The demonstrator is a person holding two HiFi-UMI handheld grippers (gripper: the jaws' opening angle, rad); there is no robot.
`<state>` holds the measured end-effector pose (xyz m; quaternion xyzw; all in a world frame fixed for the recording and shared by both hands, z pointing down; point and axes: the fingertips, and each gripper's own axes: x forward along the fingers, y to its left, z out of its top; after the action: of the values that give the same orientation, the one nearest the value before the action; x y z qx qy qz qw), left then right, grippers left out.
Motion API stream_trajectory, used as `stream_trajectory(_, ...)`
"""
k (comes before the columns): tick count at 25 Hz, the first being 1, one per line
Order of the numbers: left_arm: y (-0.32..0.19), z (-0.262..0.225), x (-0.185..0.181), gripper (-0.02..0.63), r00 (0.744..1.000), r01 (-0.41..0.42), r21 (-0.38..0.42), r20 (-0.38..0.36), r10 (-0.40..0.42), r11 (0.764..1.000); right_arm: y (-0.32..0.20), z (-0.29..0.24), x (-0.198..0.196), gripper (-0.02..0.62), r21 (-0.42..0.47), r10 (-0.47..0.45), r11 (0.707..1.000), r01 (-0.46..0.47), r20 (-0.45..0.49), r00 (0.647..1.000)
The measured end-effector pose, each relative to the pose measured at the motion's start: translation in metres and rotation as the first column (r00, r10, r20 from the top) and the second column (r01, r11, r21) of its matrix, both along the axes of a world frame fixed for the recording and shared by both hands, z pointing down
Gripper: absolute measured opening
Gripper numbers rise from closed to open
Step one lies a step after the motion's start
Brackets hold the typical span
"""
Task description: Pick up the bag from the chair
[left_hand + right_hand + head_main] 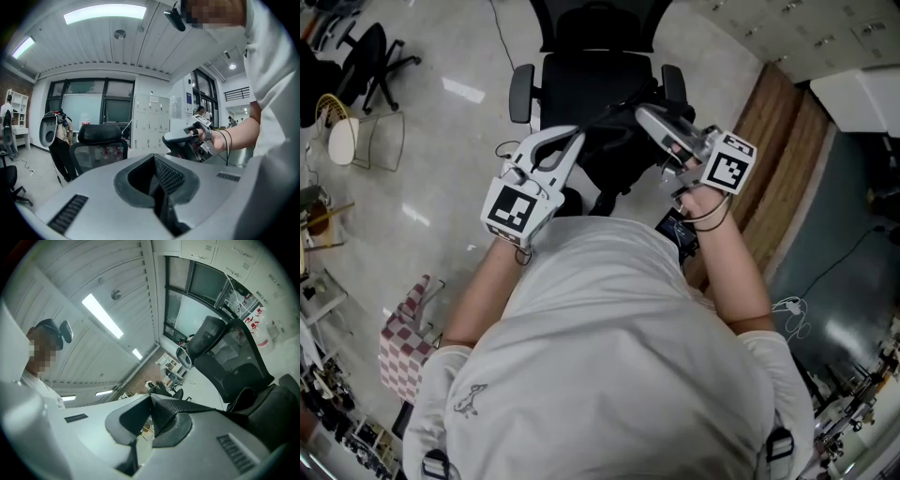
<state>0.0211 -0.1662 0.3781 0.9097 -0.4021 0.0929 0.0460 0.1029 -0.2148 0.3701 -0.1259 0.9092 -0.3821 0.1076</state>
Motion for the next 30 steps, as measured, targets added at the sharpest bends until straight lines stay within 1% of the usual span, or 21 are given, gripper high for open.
stream_trajectory(5, 0.021, 0.011, 0.002, 0.008, 1.000, -0.028, -0.018, 0.010, 0.028, 0.999, 0.020, 0.007, 0.008, 0.032, -0.013, 0.031, 0.999, -0.031, 0.008, 0.999)
stream_trajectory(8, 0.030, 0.014, -0.003, 0.008, 0.999, -0.043, -0.027, 0.010, 0.043, 0.999, 0.034, 0.007, 0.011, 0.032, -0.011, 0.056, 0.998, -0.056, 0.014, 0.998)
stream_trajectory(14, 0.040, 0.007, -0.024, 0.008, 0.996, -0.093, -0.018, 0.014, 0.094, 0.995, 0.056, 0.007, 0.002, 0.032, -0.013, 0.117, 0.993, -0.117, 0.010, 0.993)
stream_trajectory(18, 0.056, 0.001, -0.037, 0.008, 0.990, -0.139, -0.016, 0.022, 0.140, 0.990, 0.074, -0.004, -0.005, 0.032, -0.006, 0.166, 0.986, -0.166, 0.018, 0.986)
stream_trajectory(22, 0.073, -0.008, -0.054, 0.008, 0.986, -0.166, -0.007, 0.018, 0.166, 0.986, 0.091, -0.014, -0.015, 0.032, 0.005, 0.205, 0.979, -0.205, 0.027, 0.978)
stream_trajectory(30, 0.109, -0.022, -0.086, 0.008, 0.976, -0.219, 0.034, 0.004, 0.219, 0.975, 0.137, -0.019, -0.041, 0.032, 0.010, 0.259, 0.966, -0.259, 0.018, 0.966)
